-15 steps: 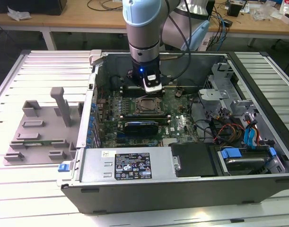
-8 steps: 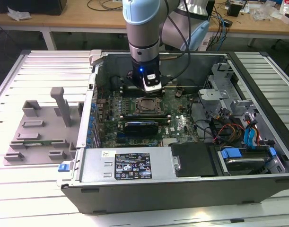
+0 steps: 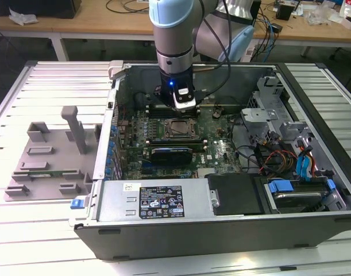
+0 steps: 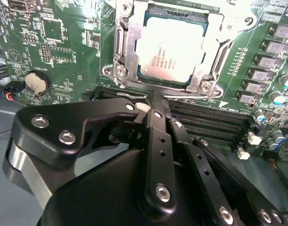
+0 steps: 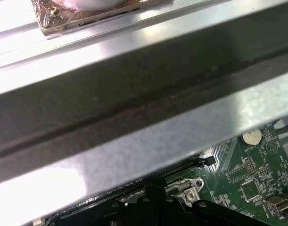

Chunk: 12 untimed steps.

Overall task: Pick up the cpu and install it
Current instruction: 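Install the first cpu locking lever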

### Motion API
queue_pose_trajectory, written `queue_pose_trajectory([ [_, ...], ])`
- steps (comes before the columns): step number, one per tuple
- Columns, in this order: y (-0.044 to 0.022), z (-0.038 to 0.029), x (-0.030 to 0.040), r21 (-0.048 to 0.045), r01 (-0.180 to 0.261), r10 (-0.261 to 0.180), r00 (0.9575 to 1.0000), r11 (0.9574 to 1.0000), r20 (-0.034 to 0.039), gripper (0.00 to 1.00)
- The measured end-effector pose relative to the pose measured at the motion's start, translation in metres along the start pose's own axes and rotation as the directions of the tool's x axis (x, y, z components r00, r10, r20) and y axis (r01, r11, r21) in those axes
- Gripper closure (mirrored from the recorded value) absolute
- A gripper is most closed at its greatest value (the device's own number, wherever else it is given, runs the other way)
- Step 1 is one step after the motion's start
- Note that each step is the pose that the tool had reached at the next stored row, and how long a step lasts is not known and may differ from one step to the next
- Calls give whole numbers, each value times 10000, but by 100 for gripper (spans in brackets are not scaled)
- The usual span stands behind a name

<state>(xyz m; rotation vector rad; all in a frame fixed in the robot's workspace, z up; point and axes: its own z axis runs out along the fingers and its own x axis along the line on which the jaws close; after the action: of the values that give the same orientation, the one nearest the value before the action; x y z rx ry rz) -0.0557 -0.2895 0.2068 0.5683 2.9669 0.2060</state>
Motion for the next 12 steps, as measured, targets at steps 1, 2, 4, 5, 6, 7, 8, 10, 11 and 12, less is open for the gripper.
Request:
queue_pose_trajectory([
  [1,0,0,1,-6,-1,1,10000,10000,17,89],
  [2,0,2,1,-25,4,-4,10000,10000,64,89],
  [4,-1,6,1,-89,26,-24,9998,10000,217,89],
  [5,0,8,0,-107,32,-29,9997,9999,257,89],
  [6,0,8,0,-108,32,-30,9997,9999,258,89],
  [7,0,7,0,-106,33,-31,9997,9999,258,89],
  [8,1,7,3,-104,29,-27,9997,9999,260,89],
  [10,7,7,14,-104,32,-29,9997,9999,260,89],
  [11,10,6,23,-106,32,-29,9997,9999,262,89],
  [12,11,6,28,-107,32,-29,9996,9999,264,89],
])
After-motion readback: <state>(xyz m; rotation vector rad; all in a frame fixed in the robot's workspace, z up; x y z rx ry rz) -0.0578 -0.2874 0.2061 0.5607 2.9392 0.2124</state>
